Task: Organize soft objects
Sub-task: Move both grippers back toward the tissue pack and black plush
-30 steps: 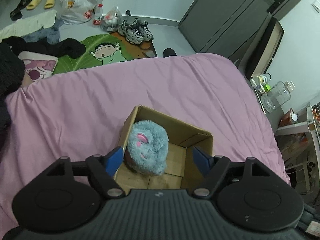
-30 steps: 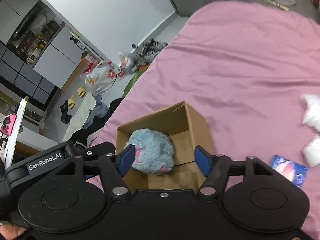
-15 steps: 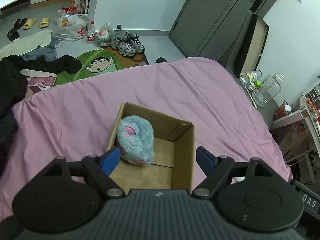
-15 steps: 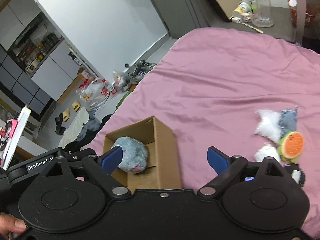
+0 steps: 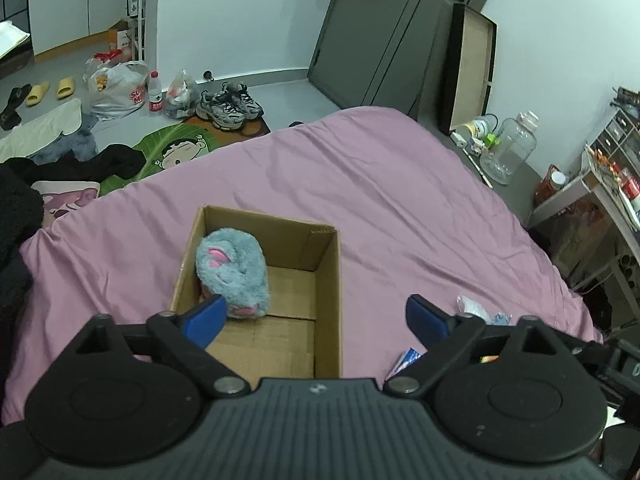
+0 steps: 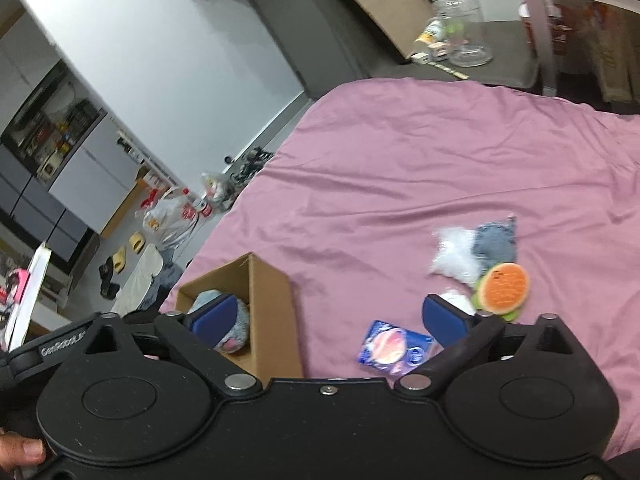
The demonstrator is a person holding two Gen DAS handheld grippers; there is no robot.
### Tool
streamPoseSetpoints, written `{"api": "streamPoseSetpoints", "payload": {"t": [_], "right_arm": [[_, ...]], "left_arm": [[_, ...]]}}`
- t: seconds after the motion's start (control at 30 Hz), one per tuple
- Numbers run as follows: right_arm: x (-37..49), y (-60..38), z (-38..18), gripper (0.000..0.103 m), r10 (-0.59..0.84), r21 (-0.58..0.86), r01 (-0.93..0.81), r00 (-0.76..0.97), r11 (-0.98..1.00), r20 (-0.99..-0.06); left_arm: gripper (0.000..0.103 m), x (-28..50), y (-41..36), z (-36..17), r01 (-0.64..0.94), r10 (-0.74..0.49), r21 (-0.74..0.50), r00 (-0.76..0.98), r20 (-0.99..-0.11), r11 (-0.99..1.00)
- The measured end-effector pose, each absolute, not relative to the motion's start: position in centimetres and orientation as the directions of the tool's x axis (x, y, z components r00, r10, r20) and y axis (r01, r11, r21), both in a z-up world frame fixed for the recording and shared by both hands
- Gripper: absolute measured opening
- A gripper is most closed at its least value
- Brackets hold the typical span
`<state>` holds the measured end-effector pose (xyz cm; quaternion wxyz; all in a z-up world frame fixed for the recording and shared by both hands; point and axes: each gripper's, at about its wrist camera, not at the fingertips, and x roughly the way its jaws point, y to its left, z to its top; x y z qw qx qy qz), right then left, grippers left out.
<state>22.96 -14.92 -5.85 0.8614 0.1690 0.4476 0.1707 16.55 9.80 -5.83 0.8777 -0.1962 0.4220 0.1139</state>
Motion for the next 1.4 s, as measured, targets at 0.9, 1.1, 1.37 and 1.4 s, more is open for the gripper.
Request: {"api": "streamPoseSetpoints", "payload": {"t": [0.9,1.1,1.37,1.4], "right_arm": [[22.6,-25.9,-11.8,0.103,0.377,0.461,0.055,0.497,0.886,-0.782],[22.8,-26.4,-13.7,0.096,0.379,0.458,0.057,0.478,0.887,-0.793],[23.4,-26.8,-16.1,0.076,0.404,0.476,0.073,0.428,0.876,-0.808],[23.5,-26.8,-16.4,0.075,0.406,0.477,0.075,0.421,0.876,-0.811]], "left_arm": [[0.101,18.8,-0.3,-8.5,-0.256,-0.051,-0.219,0.535,-0.843,0.942],[0.100,19.3,-1.9,-9.9,-0.250,-0.036,-0.192,0.519,-0.854,0.949],[0.097,20.3,-2.9,-12.2,-0.281,-0.023,-0.181,0.486,-0.874,0.942],[0.095,20.4,-3.0,-12.6,-0.286,-0.022,-0.180,0.479,-0.878,0.941]]}}
